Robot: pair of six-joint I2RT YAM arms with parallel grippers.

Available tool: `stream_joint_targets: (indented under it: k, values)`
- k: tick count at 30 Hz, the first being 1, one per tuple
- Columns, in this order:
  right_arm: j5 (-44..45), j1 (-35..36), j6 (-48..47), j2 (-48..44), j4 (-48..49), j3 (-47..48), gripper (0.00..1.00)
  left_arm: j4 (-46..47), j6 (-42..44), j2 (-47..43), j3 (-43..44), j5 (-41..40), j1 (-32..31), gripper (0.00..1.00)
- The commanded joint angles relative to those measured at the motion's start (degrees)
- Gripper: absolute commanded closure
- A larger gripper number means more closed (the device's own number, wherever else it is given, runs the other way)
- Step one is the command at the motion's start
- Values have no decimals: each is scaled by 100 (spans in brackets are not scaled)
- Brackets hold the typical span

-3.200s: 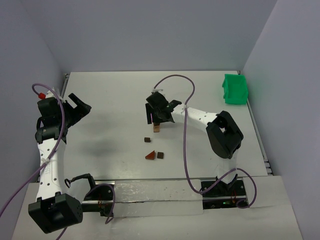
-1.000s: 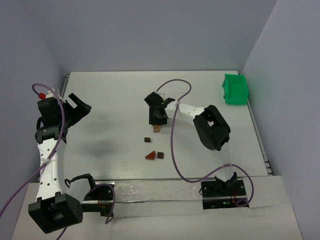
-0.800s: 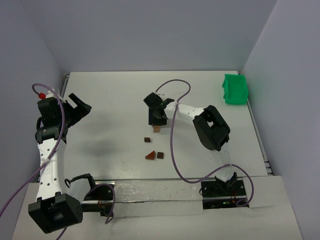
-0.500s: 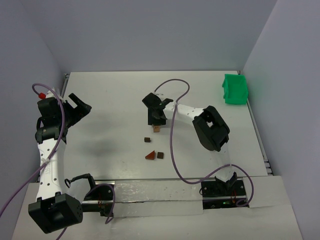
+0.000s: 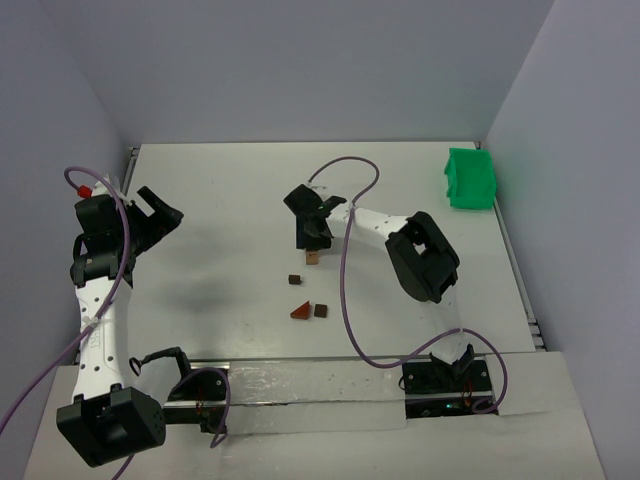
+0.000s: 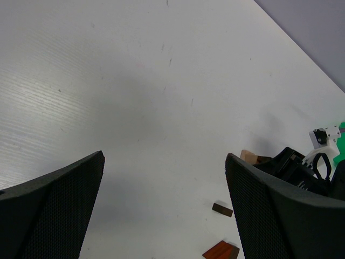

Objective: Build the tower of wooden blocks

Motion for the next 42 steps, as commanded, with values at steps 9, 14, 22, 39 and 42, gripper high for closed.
stream_joint_targets:
  k: [9, 14, 22, 39, 42]
  values:
    - [224, 97, 40, 101, -64, 237, 43, 231, 57, -1, 14, 110, 31, 1]
    - [233, 106, 25, 101, -73, 237, 27, 240, 57, 0, 13, 112, 22, 1]
    - [373, 161, -115, 117, -79, 255, 26, 222, 57, -6, 23, 121, 31, 1]
    - [810, 399, -412, -245, -96, 225, 21, 231, 70, -36, 5, 116, 31, 1]
    - [857, 413, -452, -380, -91, 205, 11, 222, 74, -38, 5, 126, 31, 1]
